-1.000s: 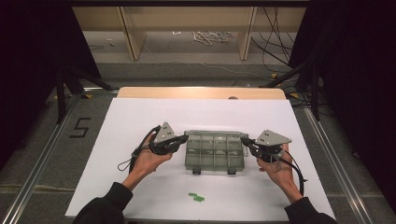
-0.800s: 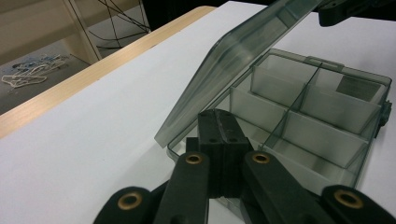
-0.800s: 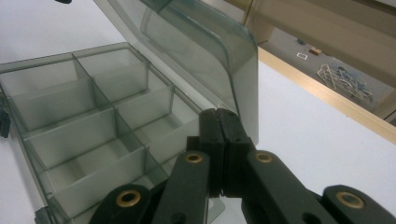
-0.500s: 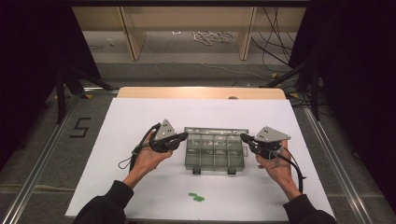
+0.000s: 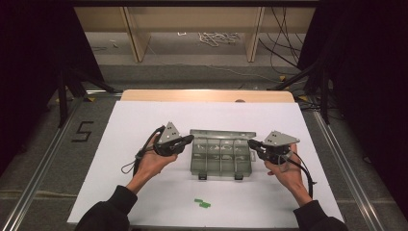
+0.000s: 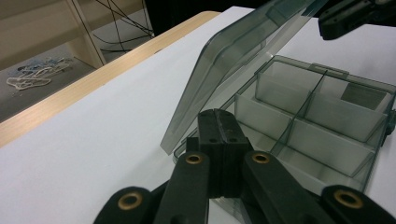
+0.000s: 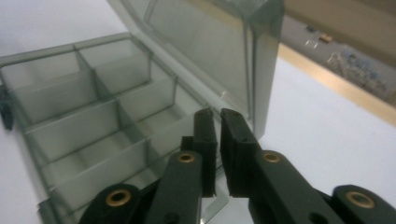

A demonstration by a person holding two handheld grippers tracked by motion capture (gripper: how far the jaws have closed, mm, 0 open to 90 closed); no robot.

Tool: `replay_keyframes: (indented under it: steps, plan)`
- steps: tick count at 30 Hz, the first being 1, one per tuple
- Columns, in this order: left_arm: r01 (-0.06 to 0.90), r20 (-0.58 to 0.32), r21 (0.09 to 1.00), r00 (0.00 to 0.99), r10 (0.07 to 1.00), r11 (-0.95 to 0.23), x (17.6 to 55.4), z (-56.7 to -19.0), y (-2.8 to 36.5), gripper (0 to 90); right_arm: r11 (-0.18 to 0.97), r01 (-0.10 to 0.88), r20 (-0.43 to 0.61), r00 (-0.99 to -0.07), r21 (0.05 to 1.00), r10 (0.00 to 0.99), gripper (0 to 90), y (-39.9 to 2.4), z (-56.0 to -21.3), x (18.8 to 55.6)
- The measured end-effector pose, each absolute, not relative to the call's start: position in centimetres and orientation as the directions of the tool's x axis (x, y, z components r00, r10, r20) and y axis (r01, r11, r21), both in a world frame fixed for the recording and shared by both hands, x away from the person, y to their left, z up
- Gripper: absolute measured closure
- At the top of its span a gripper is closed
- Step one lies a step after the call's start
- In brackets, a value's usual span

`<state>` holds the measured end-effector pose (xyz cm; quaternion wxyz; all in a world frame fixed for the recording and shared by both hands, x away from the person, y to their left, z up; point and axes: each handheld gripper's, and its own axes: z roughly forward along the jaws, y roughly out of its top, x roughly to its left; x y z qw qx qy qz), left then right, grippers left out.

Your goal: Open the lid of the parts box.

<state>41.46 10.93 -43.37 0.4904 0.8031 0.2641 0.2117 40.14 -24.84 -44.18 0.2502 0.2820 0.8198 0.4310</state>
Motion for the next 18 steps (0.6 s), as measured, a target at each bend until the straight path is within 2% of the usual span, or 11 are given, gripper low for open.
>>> replay_keyframes:
  steps: [1, 2, 5, 11, 12, 15, 18]
  plan:
    - [0.202, 0.098, 0.897, 0.776, 0.622, -0.394, 41.5, -43.3, 11.0, 89.7, 0.466, 0.262, -0.153, -0.717, 0.845, 0.681, 77.0, -24.9, -44.2, 40.0]
    - [0.217, 0.082, 0.899, 0.770, 0.632, -0.380, 41.5, -43.4, 10.9, 89.7, 0.466, 0.262, -0.153, -0.717, 0.845, 0.681, 77.0, -24.9, -44.2, 40.0]
    - [0.207, 0.092, 0.898, 0.774, 0.626, -0.389, 41.5, -43.3, 11.0, 89.7, 0.432, 0.316, -0.105, -0.693, 0.845, 0.713, 59.2, -25.2, -44.3, 40.0]
    - [0.207, 0.092, 0.897, 0.777, 0.623, -0.391, 41.5, -43.4, 10.9, 89.7, 0.366, 0.347, -0.059, -0.651, 0.864, 0.757, 34.4, -26.0, -44.2, 40.4]
    - [0.217, 0.082, 0.898, 0.774, 0.628, -0.384, 41.4, -43.5, 10.8, 89.7, 0.372, 0.334, -0.079, -0.643, 0.866, 0.761, 30.7, -26.0, -44.2, 40.6]
    - [0.217, 0.080, 0.898, 0.774, 0.628, -0.383, 41.4, -43.5, 10.8, 89.7, 0.384, 0.320, -0.094, -0.650, 0.866, 0.754, 24.3, -25.7, -44.2, 41.0]
    - [0.217, 0.080, 0.897, 0.776, 0.625, -0.384, 41.4, -43.5, 10.8, 89.7, 0.422, 0.273, -0.148, -0.664, 0.865, 0.733, 25.8, -25.4, -44.0, 41.4]
